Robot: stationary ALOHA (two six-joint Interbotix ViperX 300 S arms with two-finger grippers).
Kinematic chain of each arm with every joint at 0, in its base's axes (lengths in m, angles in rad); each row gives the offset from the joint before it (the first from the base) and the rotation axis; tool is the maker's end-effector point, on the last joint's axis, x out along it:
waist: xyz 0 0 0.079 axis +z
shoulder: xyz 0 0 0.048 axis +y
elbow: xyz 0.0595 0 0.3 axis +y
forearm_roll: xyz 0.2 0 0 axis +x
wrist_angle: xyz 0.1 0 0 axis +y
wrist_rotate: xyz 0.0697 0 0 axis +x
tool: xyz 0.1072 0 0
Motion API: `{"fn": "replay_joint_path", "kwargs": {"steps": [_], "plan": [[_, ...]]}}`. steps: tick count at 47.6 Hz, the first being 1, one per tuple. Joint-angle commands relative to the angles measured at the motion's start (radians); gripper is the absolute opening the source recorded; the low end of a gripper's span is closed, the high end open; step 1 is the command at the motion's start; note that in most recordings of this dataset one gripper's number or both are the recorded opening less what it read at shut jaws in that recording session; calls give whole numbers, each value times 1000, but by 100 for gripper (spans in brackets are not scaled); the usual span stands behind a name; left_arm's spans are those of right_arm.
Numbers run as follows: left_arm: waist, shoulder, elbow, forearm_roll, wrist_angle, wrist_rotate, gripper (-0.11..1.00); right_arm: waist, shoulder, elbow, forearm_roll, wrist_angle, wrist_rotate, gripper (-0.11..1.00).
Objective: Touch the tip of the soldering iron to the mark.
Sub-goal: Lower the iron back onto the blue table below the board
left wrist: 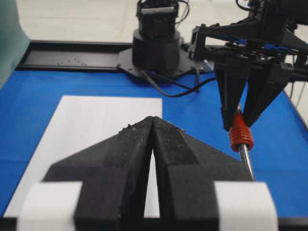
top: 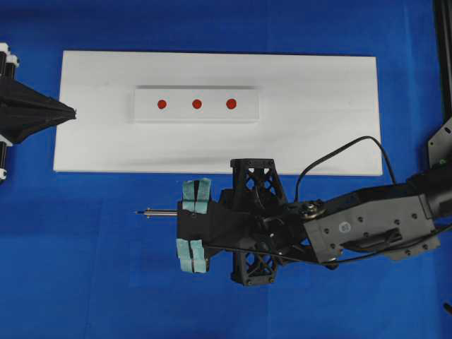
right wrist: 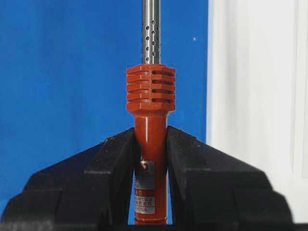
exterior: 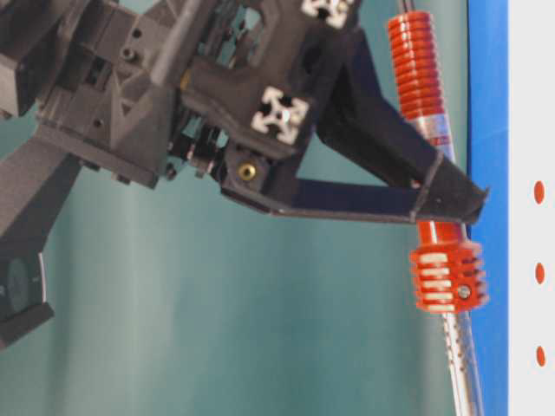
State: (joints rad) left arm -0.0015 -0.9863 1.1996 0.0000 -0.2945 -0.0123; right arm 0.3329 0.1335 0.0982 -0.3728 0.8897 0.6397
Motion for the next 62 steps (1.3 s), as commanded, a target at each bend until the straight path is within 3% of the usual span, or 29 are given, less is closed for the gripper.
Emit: {"fn": "replay_joint_path", "kwargs": {"steps": [1,20,37,47,62], "plan": [[0,5,-11,2,-11,-2,0,0,-15,-23,-2,-8,-2,7],[0,2,-11,3,-11,-2,0,0,0,31,3,-52,12,7],[0,2,-11,3,-11,-3,0,-2,66,115,18,-273,23,7],[0,2,-11,2,-11,-3,0,-8,120,164,14,-402,72,7],[-2,2,-9,2,-11,-3,0,-12,216,192,17,-535,91,7]]}}
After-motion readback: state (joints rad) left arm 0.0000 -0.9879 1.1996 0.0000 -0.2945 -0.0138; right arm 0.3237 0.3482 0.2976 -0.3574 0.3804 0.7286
